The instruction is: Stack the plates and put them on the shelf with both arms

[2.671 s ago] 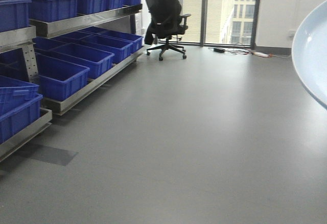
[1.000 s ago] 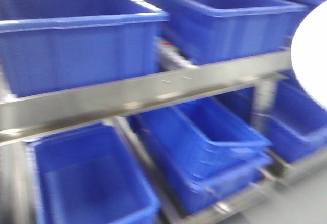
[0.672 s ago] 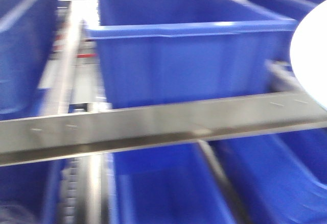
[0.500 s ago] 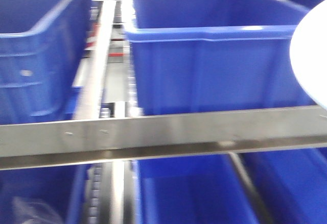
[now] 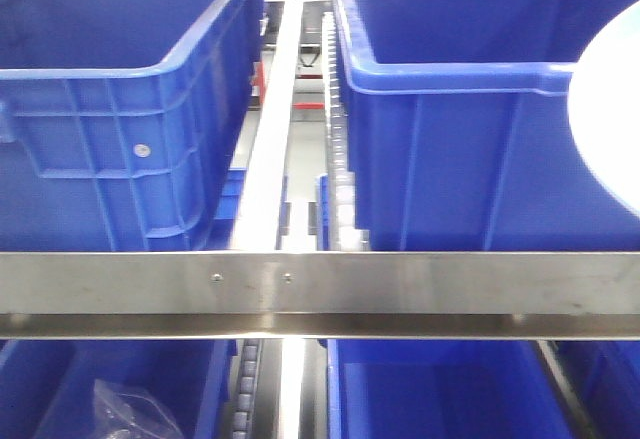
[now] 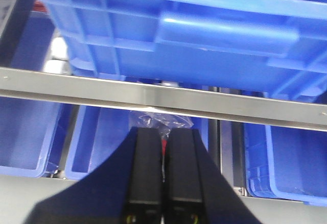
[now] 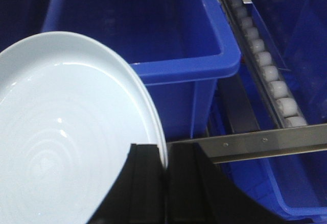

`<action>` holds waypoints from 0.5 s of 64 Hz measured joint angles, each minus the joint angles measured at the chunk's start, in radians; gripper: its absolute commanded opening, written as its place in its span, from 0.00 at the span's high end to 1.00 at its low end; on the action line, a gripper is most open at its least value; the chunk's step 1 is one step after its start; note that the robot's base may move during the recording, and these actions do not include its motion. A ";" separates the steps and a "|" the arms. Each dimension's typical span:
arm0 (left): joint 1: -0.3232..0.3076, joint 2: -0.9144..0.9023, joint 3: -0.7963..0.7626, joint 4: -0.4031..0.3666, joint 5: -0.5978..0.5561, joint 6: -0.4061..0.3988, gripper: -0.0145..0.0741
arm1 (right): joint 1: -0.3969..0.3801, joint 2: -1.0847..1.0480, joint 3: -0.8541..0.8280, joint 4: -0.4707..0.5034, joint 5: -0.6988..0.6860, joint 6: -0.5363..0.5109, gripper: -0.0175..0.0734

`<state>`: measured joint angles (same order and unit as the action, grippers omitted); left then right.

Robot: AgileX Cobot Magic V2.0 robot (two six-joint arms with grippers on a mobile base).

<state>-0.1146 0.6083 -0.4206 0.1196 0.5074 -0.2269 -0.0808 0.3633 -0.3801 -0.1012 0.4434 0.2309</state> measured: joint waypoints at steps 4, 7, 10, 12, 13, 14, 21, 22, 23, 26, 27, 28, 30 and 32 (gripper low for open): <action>0.000 0.000 0.000 0.000 0.000 0.000 0.74 | 0.000 0.000 0.000 0.000 0.000 0.000 0.74; 0.000 0.000 0.000 0.000 0.000 0.000 0.74 | 0.000 0.000 0.000 0.000 0.000 0.000 0.74; 0.000 0.000 0.000 0.000 0.000 0.000 0.74 | 0.000 0.000 0.000 0.000 0.000 0.000 0.74; 0.000 0.000 0.000 0.000 0.000 0.000 0.74 | 0.000 0.000 0.000 0.000 0.000 0.000 0.74; 0.000 0.000 0.000 0.000 0.000 0.000 0.74 | 0.000 0.000 0.000 0.000 0.000 0.000 0.74; 0.000 0.000 0.000 0.000 0.000 0.000 0.74 | 0.000 0.000 0.000 0.000 0.000 0.000 0.74; 0.000 0.000 0.000 0.000 0.000 0.000 0.74 | 0.000 0.000 0.000 0.000 0.000 0.000 0.74; 0.000 0.000 0.000 0.000 0.000 0.000 0.74 | 0.000 0.000 0.000 0.000 0.000 0.000 0.74; 0.000 0.000 0.000 0.000 0.000 0.000 0.74 | 0.000 0.000 0.000 0.000 0.000 0.000 0.74; 0.000 0.000 0.000 0.000 0.000 0.000 0.74 | 0.000 0.000 0.000 0.000 0.000 0.000 0.74; 0.000 0.000 0.000 0.000 0.000 0.000 0.74 | 0.000 0.000 0.000 0.000 0.000 0.000 0.74; 0.000 0.000 0.000 0.000 0.000 0.000 0.74 | 0.000 0.000 0.000 0.000 0.000 0.000 0.74; 0.000 0.000 0.000 0.000 0.000 0.000 0.74 | 0.000 0.000 0.000 0.000 0.000 0.000 0.74; 0.000 0.000 0.000 0.000 0.000 0.000 0.74 | 0.000 0.000 0.000 0.000 0.000 0.000 0.74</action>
<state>-0.1146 0.6083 -0.4206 0.1196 0.5074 -0.2269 -0.0808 0.3633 -0.3801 -0.1012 0.4434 0.2309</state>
